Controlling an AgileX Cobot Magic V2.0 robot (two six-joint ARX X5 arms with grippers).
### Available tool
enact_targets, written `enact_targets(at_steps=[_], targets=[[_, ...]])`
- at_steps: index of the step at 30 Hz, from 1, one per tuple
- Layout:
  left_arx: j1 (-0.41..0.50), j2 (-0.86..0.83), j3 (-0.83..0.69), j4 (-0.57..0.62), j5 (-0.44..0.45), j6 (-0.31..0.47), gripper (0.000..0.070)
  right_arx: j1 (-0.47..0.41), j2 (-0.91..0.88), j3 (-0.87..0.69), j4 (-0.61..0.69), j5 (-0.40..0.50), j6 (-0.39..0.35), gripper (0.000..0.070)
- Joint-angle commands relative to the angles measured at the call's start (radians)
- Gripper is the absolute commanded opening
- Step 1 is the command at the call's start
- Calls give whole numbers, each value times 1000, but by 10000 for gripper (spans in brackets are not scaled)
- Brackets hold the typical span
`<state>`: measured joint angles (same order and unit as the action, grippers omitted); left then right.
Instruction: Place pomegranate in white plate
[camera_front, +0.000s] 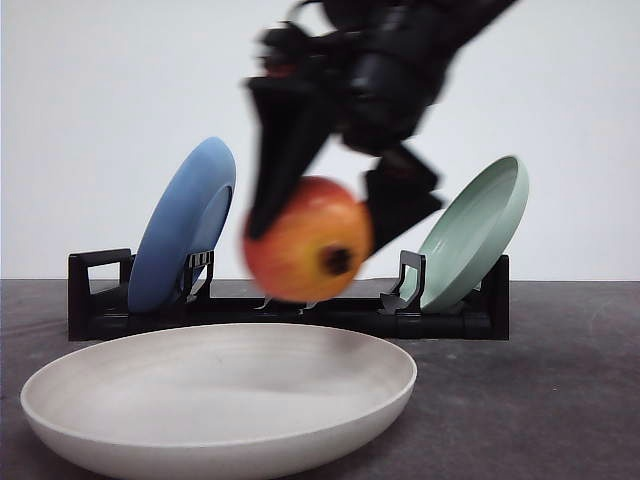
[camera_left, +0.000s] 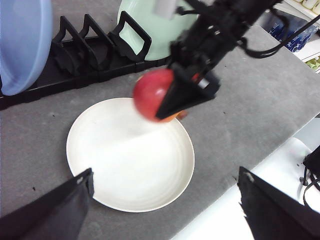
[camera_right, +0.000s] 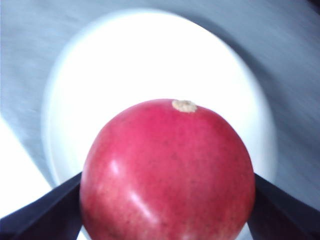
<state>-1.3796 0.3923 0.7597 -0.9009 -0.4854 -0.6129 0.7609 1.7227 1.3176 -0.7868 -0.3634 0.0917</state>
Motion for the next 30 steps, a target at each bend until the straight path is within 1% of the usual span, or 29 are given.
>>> enact_targets(at_steps=[1, 6, 7, 10, 12, 14, 15, 17, 20, 23, 28, 30], targets=[[-16, 3, 6, 7, -6, -8, 555, 27, 52, 28, 3, 0, 21, 419], [-16, 3, 6, 3, -8, -8, 555, 73, 120, 31, 29, 8, 32, 421], [-16, 3, 6, 3, -8, -8, 555, 78, 133, 31, 30, 8, 32, 428], [-16, 3, 6, 3, -8, -8, 555, 84, 160, 31, 29, 9, 32, 478], [-16, 3, 6, 3, -8, -8, 555, 90, 169, 31, 25, 6, 32, 536], [-16, 4, 6, 3, -8, -8, 555, 94, 169, 31, 24, 6, 32, 661], [-16, 3, 6, 3, -8, -8, 555, 96, 169, 32, 24, 5, 31, 700], [-16, 3, 6, 3, -8, -8, 555, 98, 164, 33, 17, -5, 24, 700], [-16, 3, 6, 3, -8, -9, 555, 90, 144, 55, -61, -2, -30, 700], [-16, 3, 6, 3, -8, -9, 555, 70, 94, 72, -129, 3, -63, 700], [-16, 3, 6, 3, -8, -9, 555, 16, -75, 72, -193, 17, -70, 700], [-16, 3, 6, 3, -8, -9, 555, -7, -168, 71, -239, 60, -70, 700]])
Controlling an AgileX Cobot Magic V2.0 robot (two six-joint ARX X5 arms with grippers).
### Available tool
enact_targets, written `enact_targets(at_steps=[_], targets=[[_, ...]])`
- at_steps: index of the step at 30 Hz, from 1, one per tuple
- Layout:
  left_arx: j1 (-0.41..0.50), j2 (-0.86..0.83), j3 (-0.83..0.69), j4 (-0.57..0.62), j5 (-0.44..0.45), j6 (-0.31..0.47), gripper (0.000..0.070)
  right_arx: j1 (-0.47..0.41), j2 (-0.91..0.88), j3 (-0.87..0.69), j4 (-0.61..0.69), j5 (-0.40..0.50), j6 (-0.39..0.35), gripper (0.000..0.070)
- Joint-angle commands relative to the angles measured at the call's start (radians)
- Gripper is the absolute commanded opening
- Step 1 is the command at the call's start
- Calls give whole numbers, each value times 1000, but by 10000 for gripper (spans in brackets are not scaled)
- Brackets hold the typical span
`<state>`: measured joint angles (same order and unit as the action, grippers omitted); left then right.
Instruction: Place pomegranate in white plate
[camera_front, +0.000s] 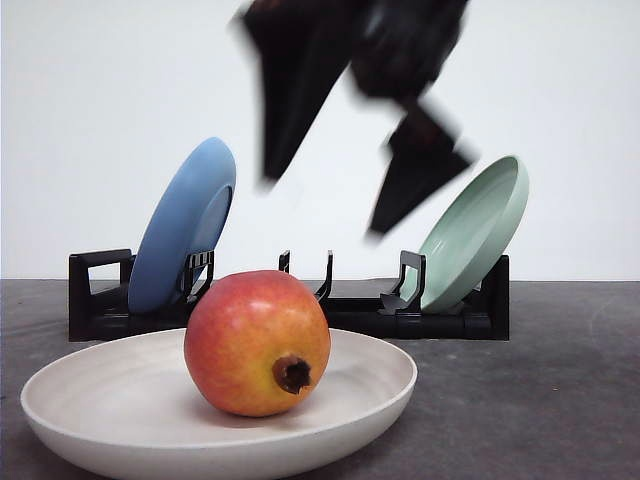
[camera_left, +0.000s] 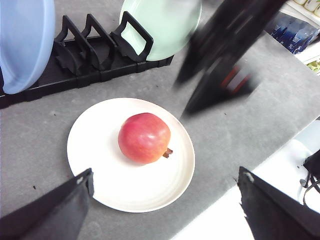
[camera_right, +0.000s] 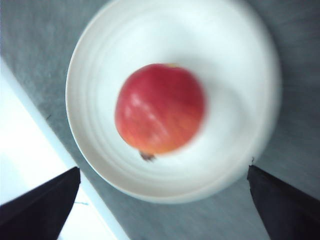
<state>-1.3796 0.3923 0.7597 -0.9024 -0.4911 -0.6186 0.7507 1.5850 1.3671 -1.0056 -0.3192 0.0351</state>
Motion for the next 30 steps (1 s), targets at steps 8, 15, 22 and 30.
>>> enact_targets(at_steps=[8, 15, 22, 30], targets=[[-16, 4, 6, 20, -3, 5, 555, -64, -482, -60, -115, 144, -5, 700], [-16, 5, 6, 110, -16, 108, 555, -66, -881, -310, 52, 219, 90, 700], [-16, 5, 6, 197, -31, 248, 555, -66, -1134, -515, 212, 219, 134, 700], [-15, 5, 6, 192, -40, 259, 0, -66, -1161, -530, 199, 223, 164, 34]])
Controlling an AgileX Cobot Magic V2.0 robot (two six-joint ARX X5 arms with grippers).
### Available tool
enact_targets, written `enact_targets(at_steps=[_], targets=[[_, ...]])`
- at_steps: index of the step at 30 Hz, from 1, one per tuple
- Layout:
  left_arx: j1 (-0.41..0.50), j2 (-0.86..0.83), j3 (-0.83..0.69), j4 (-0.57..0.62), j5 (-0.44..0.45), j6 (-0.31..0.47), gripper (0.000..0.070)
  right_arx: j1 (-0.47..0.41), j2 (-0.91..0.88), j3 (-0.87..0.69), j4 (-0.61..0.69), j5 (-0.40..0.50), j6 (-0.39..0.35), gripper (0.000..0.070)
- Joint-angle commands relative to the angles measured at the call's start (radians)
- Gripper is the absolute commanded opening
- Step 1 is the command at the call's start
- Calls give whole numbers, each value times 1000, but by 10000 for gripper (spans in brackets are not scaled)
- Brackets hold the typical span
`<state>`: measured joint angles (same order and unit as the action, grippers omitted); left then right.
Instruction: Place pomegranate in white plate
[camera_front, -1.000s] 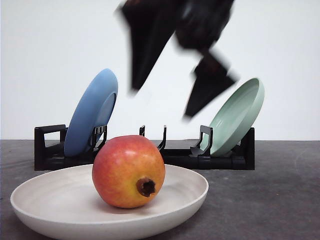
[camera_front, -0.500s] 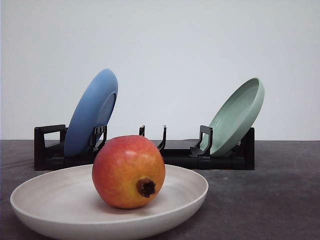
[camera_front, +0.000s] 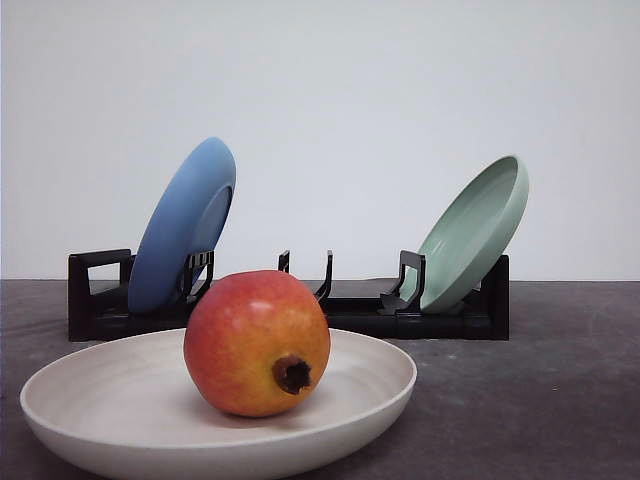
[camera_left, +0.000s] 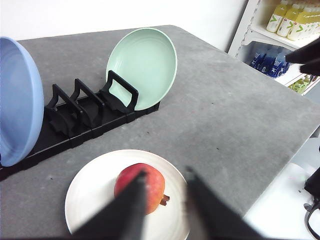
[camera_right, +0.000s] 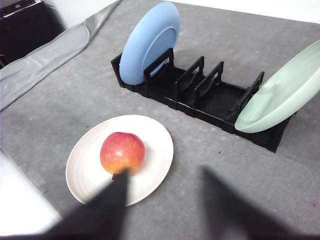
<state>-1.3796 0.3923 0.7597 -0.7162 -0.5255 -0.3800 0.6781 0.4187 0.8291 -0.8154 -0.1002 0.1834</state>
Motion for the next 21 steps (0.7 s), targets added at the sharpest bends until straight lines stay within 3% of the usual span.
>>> enact_targets(at_steps=[1, 14, 17, 21], targets=[[-15, 5, 6, 6, -6, 21, 0, 7, 5, 8, 9, 2, 16, 35], [-15, 5, 6, 6, -6, 21, 0, 7, 2, 9, 15, -3, 15, 35], [-11, -26, -25, 50, -6, 21, 0, 7, 2, 9, 15, -3, 15, 35], [99, -68, -71, 60, 34, 25, 0, 7, 2, 9, 16, -3, 15, 35]])
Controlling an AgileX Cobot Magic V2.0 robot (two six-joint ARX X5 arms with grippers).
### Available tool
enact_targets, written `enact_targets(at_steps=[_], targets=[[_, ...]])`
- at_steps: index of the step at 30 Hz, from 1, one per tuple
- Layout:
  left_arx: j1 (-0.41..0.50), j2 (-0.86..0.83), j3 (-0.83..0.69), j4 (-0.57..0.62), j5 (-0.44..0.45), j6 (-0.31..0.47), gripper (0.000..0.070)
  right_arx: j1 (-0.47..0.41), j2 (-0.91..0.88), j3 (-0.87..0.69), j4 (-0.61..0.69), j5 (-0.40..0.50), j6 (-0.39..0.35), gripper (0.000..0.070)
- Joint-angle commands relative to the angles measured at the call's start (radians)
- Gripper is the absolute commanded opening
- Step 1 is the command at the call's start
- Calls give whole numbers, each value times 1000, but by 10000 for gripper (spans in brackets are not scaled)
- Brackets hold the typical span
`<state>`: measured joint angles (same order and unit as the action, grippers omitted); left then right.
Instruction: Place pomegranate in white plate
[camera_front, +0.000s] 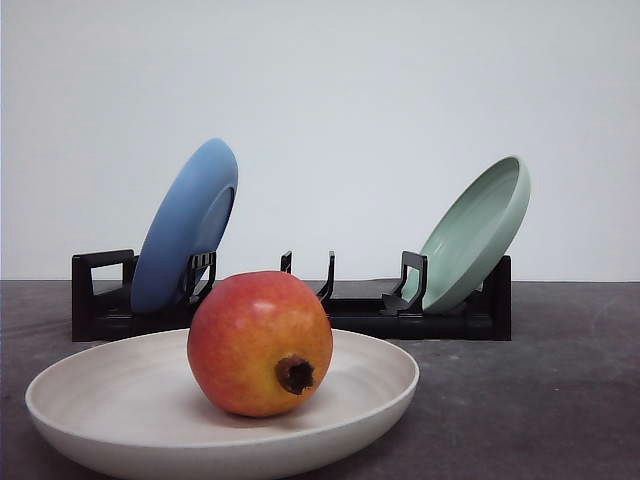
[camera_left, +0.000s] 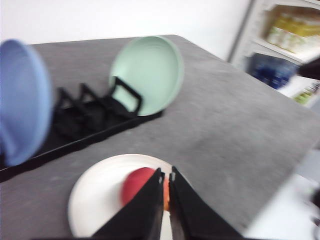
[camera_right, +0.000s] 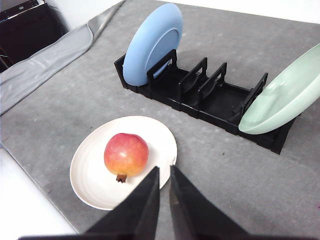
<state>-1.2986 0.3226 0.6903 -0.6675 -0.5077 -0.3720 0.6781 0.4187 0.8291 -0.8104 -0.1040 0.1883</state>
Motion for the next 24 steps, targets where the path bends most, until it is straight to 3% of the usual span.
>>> enact_targets(at_steps=[1, 4, 6, 10, 14, 19, 24], targets=[[69, -6, -21, 13, 26, 36, 0, 7, 2, 9, 11, 0, 10, 35], [237, -35, -98, 36, 26, 65, 0, 7, 2, 9, 11, 0, 10, 35], [362, -63, -174, 95, 37, 129, 0, 7, 3, 9, 11, 0, 10, 35], [640, -132, -359, 286, 144, 293, 0, 7, 3, 9, 11, 0, 10, 35], [882, -200, -513, 435, 265, 380, 0, 7, 3, 9, 11, 0, 10, 35], [1087, -272, -617, 483, 313, 394, 0, 7, 3, 9, 11, 0, 10, 35], [1200, -320, -659, 483, 374, 414, 0, 7, 3, 9, 11, 0, 10, 35]])
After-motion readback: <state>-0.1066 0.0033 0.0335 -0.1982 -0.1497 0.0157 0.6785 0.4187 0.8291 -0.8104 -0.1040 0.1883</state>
